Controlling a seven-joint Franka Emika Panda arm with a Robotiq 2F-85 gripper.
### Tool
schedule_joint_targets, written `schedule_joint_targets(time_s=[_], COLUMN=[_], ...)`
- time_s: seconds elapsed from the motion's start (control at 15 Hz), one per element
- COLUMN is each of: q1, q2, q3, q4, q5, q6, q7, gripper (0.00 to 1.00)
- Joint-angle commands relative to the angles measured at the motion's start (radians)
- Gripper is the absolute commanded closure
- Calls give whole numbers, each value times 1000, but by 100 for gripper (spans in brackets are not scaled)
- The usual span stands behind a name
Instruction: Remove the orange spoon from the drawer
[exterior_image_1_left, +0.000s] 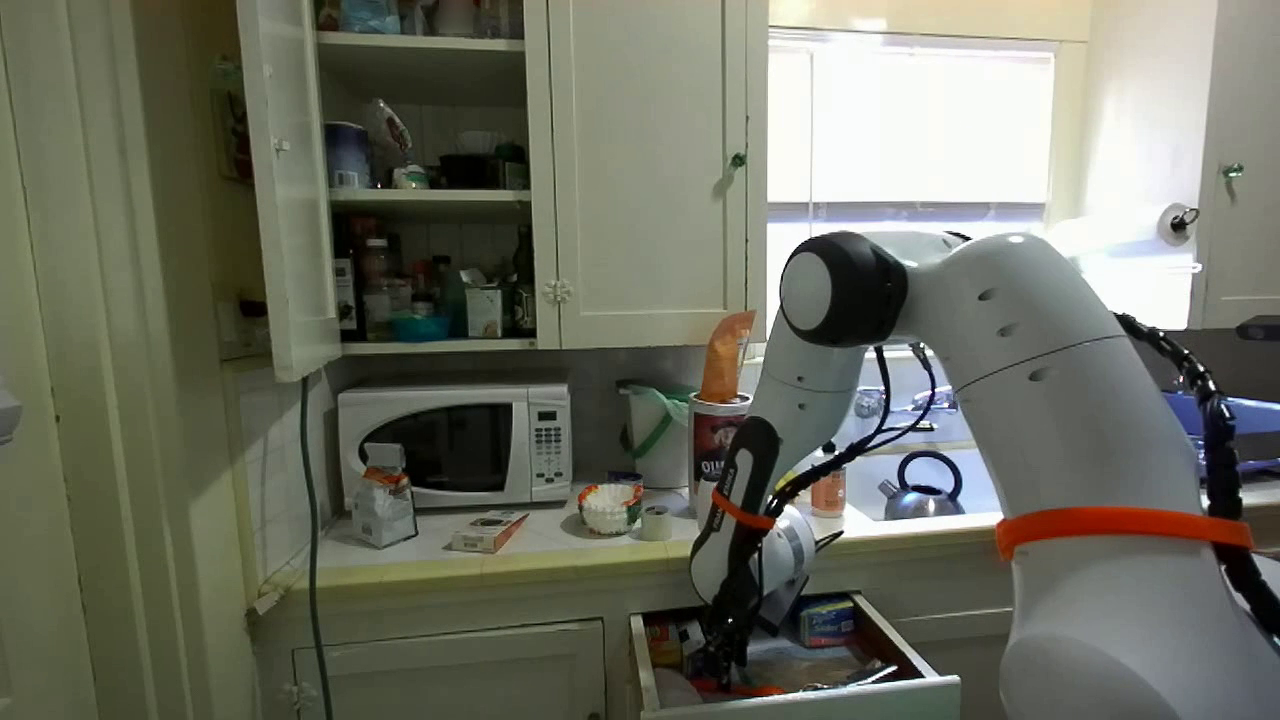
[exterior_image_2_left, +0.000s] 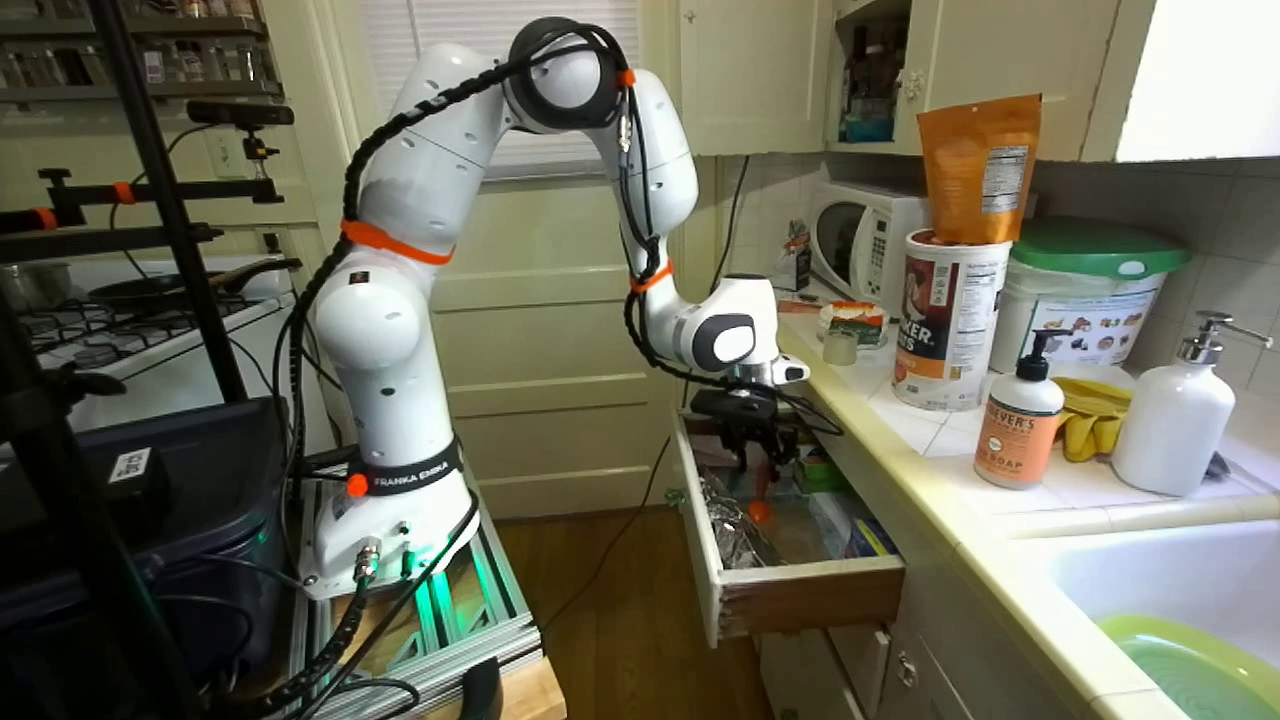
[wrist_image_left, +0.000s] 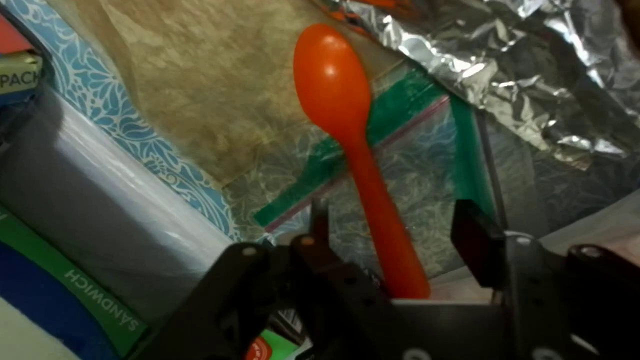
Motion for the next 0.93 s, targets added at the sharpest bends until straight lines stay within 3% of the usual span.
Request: schedule_joint_targets(time_s=[0.0, 0.33, 0.67, 0.73, 0.87], q1=[-46, -70, -80, -81, -84], q2=[52, 83, 99, 98, 97], q3=[39, 62, 66, 68, 71], q4=[40, 66, 79, 78, 77], q5=[14, 8, 7, 8, 9], q6=[25, 23, 23, 22, 21], q7=[-62, -99, -114, -115, -117], gripper=[48, 46, 60, 69, 65])
